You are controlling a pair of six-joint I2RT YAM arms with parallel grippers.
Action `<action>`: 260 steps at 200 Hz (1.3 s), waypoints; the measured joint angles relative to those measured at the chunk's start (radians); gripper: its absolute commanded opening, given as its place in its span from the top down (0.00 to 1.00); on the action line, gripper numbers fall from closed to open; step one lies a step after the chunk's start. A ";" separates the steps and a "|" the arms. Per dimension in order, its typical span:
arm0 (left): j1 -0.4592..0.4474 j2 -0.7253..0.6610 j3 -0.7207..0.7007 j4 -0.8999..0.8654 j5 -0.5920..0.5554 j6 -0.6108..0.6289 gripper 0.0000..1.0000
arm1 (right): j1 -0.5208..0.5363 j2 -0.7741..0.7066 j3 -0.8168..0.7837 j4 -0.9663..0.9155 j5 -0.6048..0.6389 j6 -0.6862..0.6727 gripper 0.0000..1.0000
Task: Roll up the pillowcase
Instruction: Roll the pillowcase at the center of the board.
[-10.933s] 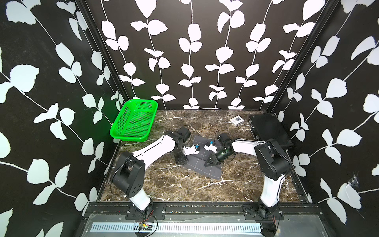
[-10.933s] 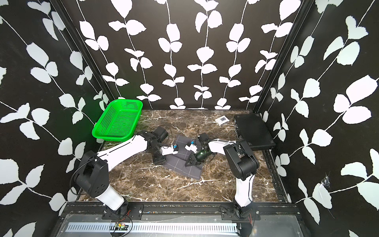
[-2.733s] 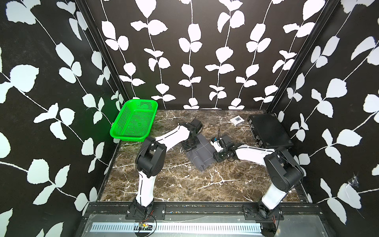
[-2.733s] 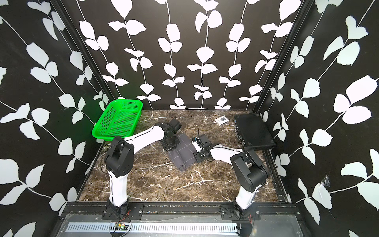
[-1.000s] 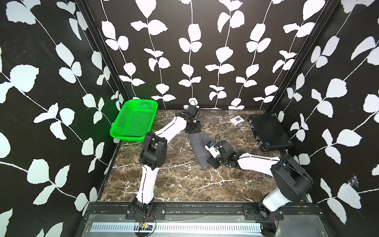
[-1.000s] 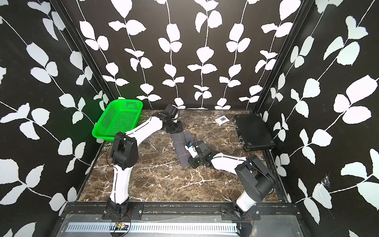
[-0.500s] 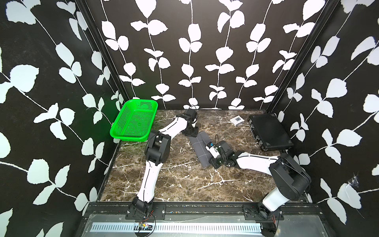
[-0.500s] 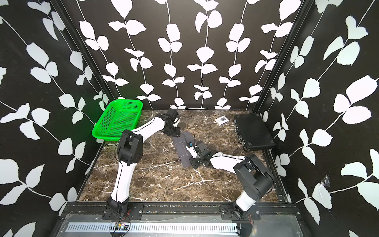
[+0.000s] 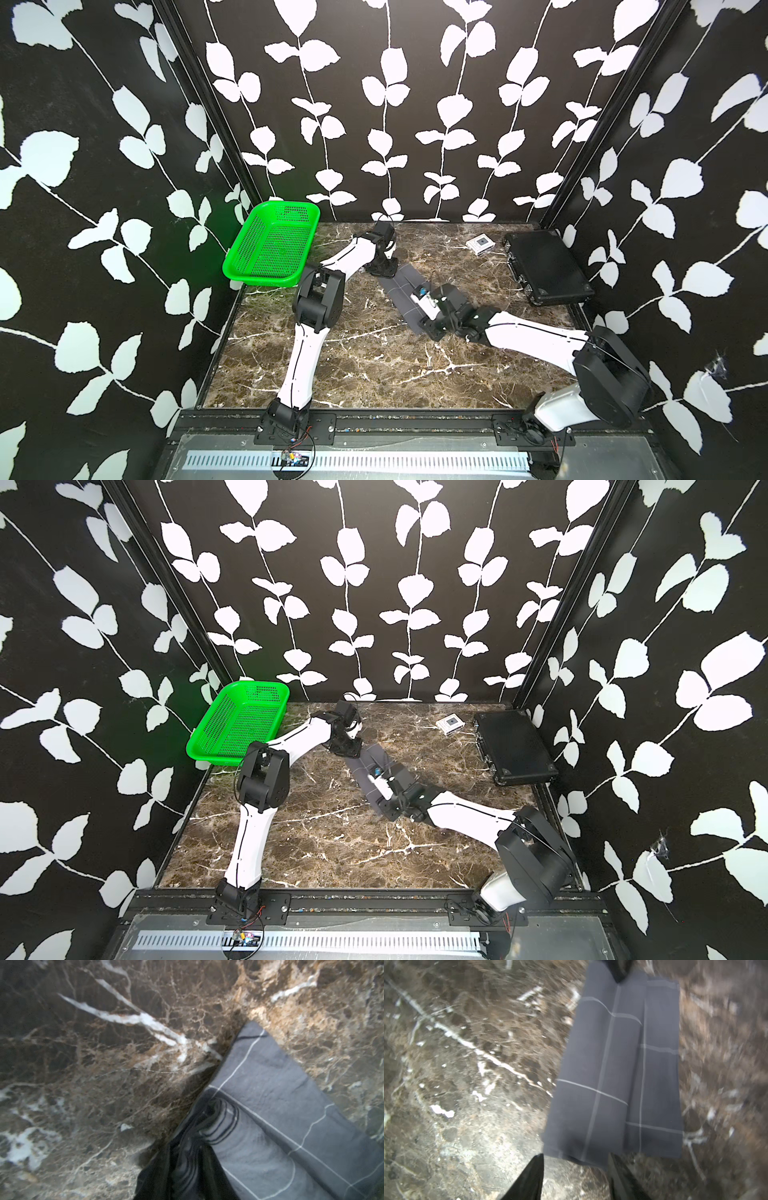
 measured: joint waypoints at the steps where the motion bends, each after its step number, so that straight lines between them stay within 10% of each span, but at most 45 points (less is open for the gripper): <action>1: 0.000 0.000 0.000 0.000 0.000 0.000 0.77 | 0.003 0.002 0.002 0.000 0.002 -0.002 0.41; 108: 0.005 -0.001 0.000 -0.015 0.002 0.019 0.74 | 0.133 0.377 0.252 -0.052 0.394 -0.222 0.32; 154: 0.007 -0.001 0.000 -0.024 0.002 0.034 0.69 | 0.134 0.418 0.282 -0.057 0.443 -0.303 0.50; 205: 0.011 -0.027 -0.014 -0.046 -0.004 0.058 0.57 | 0.098 0.423 0.299 -0.085 0.333 -0.270 0.87; 260: 0.013 -0.174 -0.051 -0.072 -0.052 0.087 0.49 | 0.005 0.300 0.288 -0.116 -0.017 -0.008 0.91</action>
